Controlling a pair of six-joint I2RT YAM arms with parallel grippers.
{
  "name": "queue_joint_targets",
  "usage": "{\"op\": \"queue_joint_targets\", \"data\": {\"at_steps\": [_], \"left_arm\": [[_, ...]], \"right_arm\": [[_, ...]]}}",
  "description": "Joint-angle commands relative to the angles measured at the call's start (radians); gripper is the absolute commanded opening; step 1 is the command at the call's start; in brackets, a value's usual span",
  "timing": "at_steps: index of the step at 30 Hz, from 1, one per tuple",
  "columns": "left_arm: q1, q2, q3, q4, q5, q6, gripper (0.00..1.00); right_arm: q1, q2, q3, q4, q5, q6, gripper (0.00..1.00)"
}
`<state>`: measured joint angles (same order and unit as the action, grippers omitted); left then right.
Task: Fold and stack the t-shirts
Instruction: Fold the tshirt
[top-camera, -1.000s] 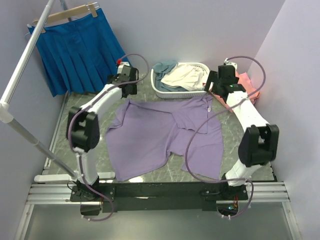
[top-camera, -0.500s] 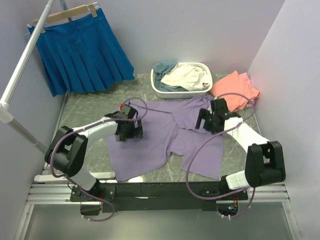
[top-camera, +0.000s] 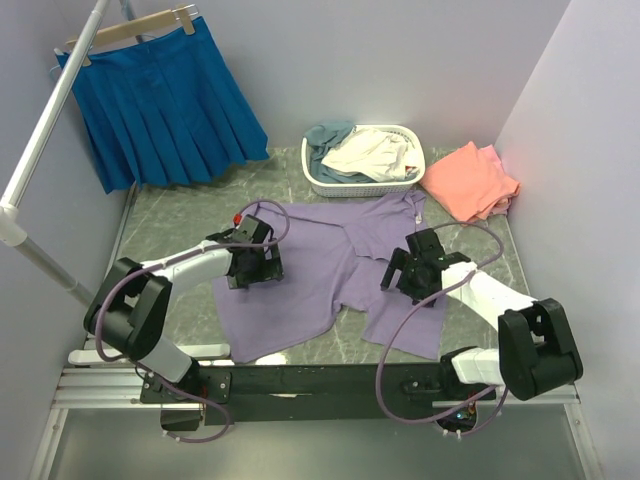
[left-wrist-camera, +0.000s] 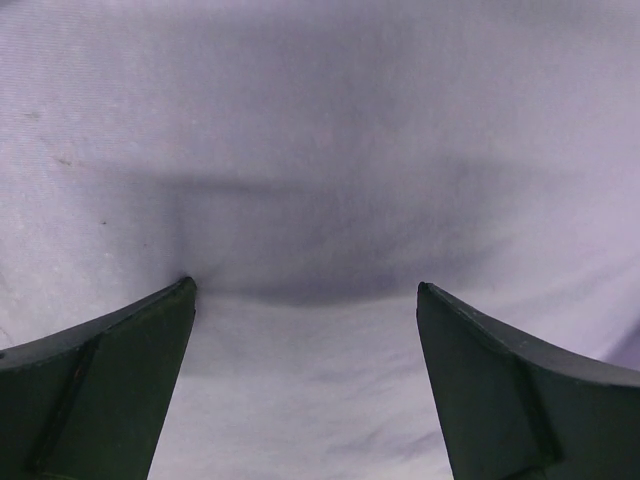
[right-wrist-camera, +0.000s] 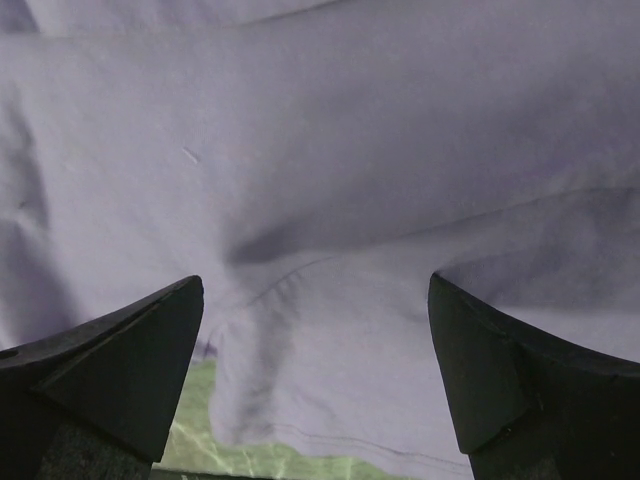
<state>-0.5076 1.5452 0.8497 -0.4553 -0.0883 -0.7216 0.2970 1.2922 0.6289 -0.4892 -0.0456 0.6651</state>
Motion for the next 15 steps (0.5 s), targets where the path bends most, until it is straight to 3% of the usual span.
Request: {"op": "queue_joint_targets", "data": {"at_steps": [1, 6, 8, 15], "left_arm": [[0.004, 0.064, 0.000, -0.120, -0.128, 0.011, 1.00], [0.007, 0.090, 0.040, -0.200, -0.218, -0.001, 0.99], [0.011, 0.108, 0.046, -0.256, -0.307, -0.025, 0.99], [0.052, 0.138, 0.091, -0.321, -0.363, -0.032, 0.99]], "right_arm": [[0.044, -0.026, -0.054, -0.109, 0.147, 0.142, 0.99], [0.139, -0.097, -0.023, -0.267, 0.278, 0.272, 1.00], [0.140, -0.097, -0.008, -0.354, 0.291, 0.283, 1.00], [0.177, -0.165, 0.000, -0.482, 0.262, 0.252, 1.00]]}}
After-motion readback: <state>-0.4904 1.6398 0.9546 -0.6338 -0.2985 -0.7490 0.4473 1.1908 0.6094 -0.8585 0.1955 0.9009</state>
